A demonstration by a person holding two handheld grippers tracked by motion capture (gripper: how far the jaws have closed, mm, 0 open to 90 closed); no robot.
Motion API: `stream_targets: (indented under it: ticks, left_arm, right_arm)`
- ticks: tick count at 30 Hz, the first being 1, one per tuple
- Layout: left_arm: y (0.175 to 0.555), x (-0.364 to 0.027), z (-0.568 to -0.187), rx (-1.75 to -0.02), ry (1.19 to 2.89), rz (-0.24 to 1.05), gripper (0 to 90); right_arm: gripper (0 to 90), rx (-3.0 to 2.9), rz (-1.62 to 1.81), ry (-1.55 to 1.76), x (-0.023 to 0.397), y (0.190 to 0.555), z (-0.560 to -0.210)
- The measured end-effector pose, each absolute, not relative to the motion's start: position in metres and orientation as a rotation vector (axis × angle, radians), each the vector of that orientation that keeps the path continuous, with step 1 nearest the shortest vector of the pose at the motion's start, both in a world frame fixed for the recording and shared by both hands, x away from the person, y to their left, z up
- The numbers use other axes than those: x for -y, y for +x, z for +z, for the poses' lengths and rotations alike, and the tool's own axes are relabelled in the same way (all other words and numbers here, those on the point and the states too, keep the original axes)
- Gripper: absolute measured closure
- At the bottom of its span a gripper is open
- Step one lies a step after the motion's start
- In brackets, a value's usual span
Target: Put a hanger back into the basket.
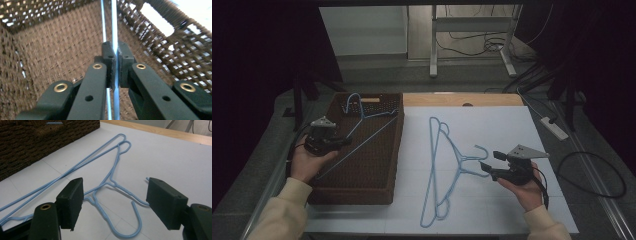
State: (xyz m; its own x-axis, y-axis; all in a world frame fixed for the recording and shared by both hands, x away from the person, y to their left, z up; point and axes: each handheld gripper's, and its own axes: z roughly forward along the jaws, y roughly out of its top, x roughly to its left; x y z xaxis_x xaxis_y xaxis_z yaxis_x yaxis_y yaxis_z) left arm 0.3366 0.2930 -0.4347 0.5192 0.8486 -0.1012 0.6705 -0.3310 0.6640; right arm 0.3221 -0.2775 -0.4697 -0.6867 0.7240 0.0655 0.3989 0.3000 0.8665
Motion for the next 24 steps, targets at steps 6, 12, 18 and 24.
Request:
stream_targets:
  ticks: [6, 12, 18, 24]
  left_arm:
    - [0.346, -0.298, -0.445, -1.322, 2.127, 0.363, 86.8]
    - [0.349, -0.301, -0.451, -1.389, 2.127, 0.387, 86.7]
    - [0.353, -0.304, -0.46, -1.473, 2.137, 0.366, 86.5]
    - [0.358, -0.304, -0.465, -1.54, 2.185, 0.372, 86.2]
  right_arm:
    - [30.4, -2.245, 1.334, 1.011, 0.276, 0.322, -0.47]
    - [30.3, -2.254, 1.326, 1.004, 0.275, 0.322, -0.471]
    - [30.1, -2.258, 1.32, 0.999, 0.274, 0.322, -0.472]
    - [30.0, -2.261, 1.321, 0.996, 0.273, 0.322, -0.472]
